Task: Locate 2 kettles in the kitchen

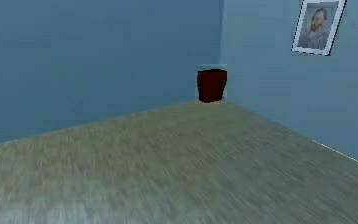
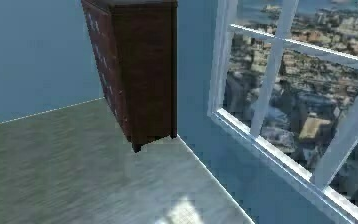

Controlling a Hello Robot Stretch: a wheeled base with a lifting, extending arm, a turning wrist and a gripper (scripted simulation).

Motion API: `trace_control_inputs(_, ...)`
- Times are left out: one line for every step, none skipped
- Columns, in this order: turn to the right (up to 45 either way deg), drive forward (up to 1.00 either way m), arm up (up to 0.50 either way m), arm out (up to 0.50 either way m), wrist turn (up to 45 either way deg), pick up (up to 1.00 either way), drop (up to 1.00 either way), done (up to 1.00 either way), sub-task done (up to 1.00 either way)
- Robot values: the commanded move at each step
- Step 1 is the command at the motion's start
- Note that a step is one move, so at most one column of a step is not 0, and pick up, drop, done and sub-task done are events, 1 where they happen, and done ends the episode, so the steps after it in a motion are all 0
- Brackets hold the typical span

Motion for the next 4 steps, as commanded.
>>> trace_control_inputs(-45.0, 0.0, 0.0, 0.0, 0.0, 0.0, 0.0, 0.0, 0.0)
trace_control_inputs(-6.0, 0.0, 0.0, 0.0, 0.0, 0.0, 0.0, 0.0, 0.0)
trace_control_inputs(0.0, 1.0, 0.0, 0.0, 0.0, 0.0, 0.0, 0.0, 0.0)
trace_control_inputs(0.0, 0.85, 0.0, 0.0, 0.0, 0.0, 0.0, 0.0, 0.0)
